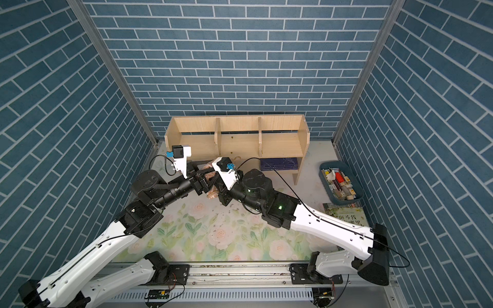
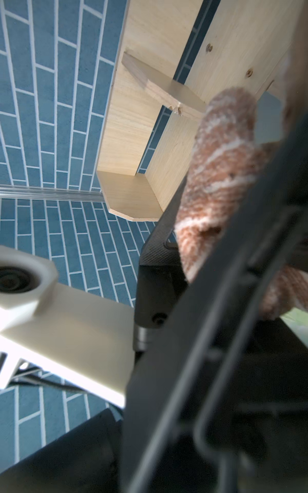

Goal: Wipe the bookshelf clean with a cloth
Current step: Adjust the cleaning item.

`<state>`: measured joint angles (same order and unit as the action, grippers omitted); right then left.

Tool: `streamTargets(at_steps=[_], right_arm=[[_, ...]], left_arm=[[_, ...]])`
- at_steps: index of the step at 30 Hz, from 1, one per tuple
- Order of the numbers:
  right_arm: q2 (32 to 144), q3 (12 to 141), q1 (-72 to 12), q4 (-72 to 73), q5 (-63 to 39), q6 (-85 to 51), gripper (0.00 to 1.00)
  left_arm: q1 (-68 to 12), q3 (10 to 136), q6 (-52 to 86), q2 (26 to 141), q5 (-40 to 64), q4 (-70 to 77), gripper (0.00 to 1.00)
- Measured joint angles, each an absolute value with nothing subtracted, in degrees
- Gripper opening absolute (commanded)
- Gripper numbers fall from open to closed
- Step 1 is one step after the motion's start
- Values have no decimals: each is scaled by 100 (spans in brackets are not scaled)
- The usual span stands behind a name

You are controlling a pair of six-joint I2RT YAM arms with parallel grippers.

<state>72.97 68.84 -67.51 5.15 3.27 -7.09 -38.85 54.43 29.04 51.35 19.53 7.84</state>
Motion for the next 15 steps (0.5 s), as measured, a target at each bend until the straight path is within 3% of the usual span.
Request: streamTargets(at_steps=[3, 6, 13, 15], right_arm=[[7295, 6893, -6751, 548, 318, -727, 0], [7295, 6895, -6753, 554, 342, -768, 7], [7286, 6893, -6799, 576, 596, -963, 39], [7266, 6893, -6799, 572, 814, -1037, 57]], left_arm=[[-3854, 5450, 2884, 5131, 1887, 786, 35], [-3830, 5452, 2845, 5098, 1758, 735, 25], [-3892, 5730, 2670, 5004, 1063, 165, 0], [-3894, 5913, 2606, 5037, 779, -56, 0]])
